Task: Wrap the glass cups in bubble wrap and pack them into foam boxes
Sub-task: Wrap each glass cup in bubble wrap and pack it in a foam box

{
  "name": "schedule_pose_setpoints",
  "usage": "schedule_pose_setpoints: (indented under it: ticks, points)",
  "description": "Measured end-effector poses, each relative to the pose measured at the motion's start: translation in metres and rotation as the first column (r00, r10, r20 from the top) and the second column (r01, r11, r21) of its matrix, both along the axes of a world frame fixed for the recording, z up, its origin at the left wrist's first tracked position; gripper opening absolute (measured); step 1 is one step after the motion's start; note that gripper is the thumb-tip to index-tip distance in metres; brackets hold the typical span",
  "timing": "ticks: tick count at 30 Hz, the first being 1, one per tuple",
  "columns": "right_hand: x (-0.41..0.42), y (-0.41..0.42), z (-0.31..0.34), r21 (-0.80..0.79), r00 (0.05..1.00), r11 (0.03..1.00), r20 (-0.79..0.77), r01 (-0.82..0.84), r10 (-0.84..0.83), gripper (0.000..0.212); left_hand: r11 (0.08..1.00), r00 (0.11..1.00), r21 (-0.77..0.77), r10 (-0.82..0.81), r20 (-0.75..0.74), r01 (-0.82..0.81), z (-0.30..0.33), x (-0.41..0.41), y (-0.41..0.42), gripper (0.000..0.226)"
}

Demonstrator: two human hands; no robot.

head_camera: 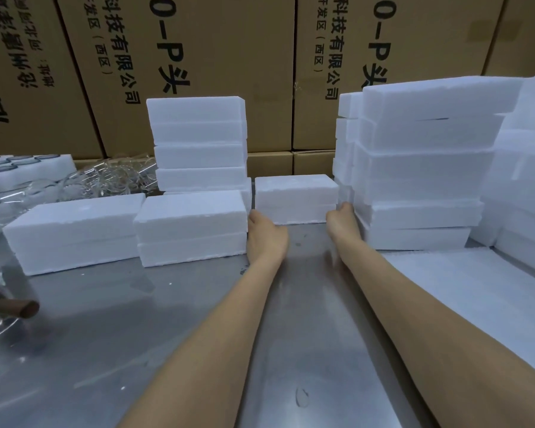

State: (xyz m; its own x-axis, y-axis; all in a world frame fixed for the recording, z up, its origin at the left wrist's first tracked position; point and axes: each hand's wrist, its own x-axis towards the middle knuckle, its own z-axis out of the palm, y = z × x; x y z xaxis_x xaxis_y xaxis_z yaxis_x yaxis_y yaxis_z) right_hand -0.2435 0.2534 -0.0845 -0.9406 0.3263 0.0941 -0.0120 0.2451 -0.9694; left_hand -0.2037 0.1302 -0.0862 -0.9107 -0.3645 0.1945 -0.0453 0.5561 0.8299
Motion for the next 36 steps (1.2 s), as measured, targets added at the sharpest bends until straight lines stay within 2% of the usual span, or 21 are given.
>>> schedule_pose_setpoints:
  ticks: [8,18,26,32,36]
  points:
    - [-0.015,0.001,-0.007,0.095,1.000,0.995,0.012,0.013,-0.015,0.052,0.997,0.998,-0.069,0.050,0.046,-0.047,-0.002,-0.019,0.000,0.044]
    - [-0.004,0.002,-0.009,0.197,1.000,0.980,-0.001,0.030,-0.031,0.057,0.996,0.996,-0.092,0.011,0.092,-0.002,-0.002,-0.013,-0.003,0.046]
    - [0.031,0.002,-0.009,0.266,0.999,0.963,0.002,0.045,-0.048,0.035,0.983,0.993,-0.168,-0.057,0.105,0.074,-0.007,0.018,-0.006,0.044]
    - [0.066,0.002,-0.008,0.242,0.999,0.970,-0.034,0.036,-0.029,0.053,0.985,0.996,-0.159,-0.063,0.064,0.072,-0.007,0.051,-0.004,0.041]
    - [0.091,0.000,-0.007,0.248,0.999,0.968,-0.016,0.034,-0.031,0.057,0.993,0.998,-0.108,-0.039,0.052,0.044,-0.007,0.073,-0.003,0.036]
